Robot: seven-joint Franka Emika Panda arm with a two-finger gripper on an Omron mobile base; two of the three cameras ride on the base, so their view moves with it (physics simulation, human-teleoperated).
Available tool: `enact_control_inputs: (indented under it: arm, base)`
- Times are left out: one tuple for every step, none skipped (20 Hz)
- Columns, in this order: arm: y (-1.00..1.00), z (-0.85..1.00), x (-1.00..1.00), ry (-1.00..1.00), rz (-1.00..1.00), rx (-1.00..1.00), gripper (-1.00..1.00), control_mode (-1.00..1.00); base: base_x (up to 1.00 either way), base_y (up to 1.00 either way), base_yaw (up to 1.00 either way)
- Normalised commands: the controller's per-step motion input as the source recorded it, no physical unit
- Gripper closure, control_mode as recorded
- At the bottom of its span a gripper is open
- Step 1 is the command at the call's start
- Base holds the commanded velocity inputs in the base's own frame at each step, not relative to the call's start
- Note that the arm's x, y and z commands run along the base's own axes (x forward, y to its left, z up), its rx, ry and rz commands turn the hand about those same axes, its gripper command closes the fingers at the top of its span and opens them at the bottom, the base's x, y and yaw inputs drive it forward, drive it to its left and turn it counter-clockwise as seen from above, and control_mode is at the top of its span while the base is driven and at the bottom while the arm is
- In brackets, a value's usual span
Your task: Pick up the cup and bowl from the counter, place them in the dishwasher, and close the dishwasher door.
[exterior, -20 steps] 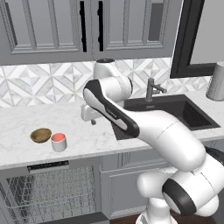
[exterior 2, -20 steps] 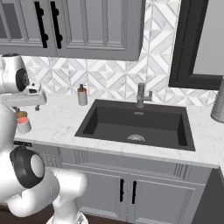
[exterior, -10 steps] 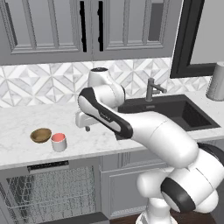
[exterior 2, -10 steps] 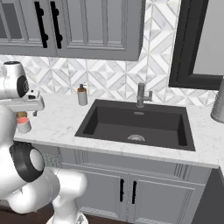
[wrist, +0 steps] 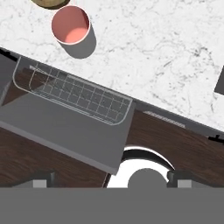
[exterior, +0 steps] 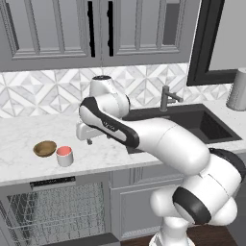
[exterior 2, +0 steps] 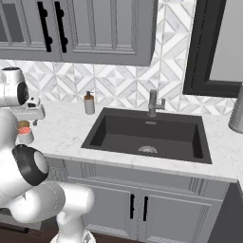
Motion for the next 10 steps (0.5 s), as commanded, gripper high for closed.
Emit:
enact_control_inputs:
  arm:
    - [0.41,0.0,0.0,0.0,-0.03,-0.01,-1.0,-1.0]
    - [0.41,0.0,0.0,0.0,-0.03,0.0,-1.0,-1.0]
    - [0.36,0.0,0.0,-0.03,-0.02,0.0,-1.0,-1.0]
    - [0.33,0.0,0.0,-0.04,-0.01,0.0,-1.0,-1.0]
    - [0.29,0.0,0.0,-0.04,0.0,0.0,-1.0,-1.0]
    - [0.24,0.0,0.0,-0.02,0.0,0.0,-1.0,-1.0]
    - [0.21,0.0,0.0,-0.01,0.0,0.0,-1.0,-1.0]
    - [0.24,0.0,0.04,0.0,0.0,0.0,-1.0,-1.0]
    - [0.23,-0.02,0.11,0.0,0.0,0.0,-1.0,-1.0]
    - [0.26,-0.06,0.13,0.0,0.0,0.0,-1.0,-1.0]
  base:
    - [0.0,0.0,0.0]
    - [0.0,0.0,0.0]
    - [0.0,0.0,0.0]
    - [0.0,0.0,0.0]
    - [0.0,0.0,0.0]
    - [0.0,0.0,0.0]
    - [0.0,0.0,0.0]
    - [0.0,0.0,0.0]
    - [0.0,0.0,0.0]
    - [0.0,0.0,0.0]
